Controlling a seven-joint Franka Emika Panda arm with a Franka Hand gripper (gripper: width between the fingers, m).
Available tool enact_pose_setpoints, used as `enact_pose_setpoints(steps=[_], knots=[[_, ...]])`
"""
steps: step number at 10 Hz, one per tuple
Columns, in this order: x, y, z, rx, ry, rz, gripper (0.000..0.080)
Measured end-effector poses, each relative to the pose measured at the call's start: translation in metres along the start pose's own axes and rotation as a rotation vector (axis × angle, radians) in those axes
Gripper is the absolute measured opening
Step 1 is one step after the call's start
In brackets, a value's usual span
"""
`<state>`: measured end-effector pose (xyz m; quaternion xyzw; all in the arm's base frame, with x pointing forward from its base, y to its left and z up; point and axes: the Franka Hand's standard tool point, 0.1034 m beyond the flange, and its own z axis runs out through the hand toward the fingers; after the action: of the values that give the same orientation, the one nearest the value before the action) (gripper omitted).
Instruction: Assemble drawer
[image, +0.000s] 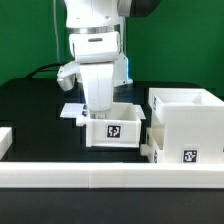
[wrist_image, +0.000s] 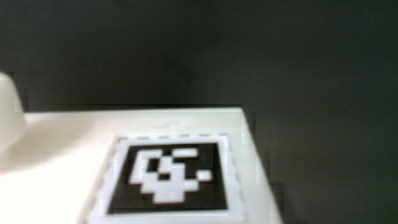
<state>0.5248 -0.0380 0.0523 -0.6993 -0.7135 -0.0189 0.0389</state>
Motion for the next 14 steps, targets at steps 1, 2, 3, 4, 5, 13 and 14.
enact_pose_setpoints(steps=[1,2,3,4,5,13,14], knots=[[0.002,0.001,0.0,0.007,0.001,0.008,0.0041],[0.006,0.005,-0.002,0.017,0.002,0.016,0.0041],[0.008,0.01,-0.005,0.043,0.003,0.045,0.0041],[0.011,0.012,-0.002,0.061,0.006,0.085,0.0041],[0.012,0.013,0.001,0.074,0.008,0.099,0.0041],[0.011,0.013,0.003,0.064,0.009,0.098,0.0041],[0.012,0.015,0.004,0.037,0.011,0.098,0.0041]])
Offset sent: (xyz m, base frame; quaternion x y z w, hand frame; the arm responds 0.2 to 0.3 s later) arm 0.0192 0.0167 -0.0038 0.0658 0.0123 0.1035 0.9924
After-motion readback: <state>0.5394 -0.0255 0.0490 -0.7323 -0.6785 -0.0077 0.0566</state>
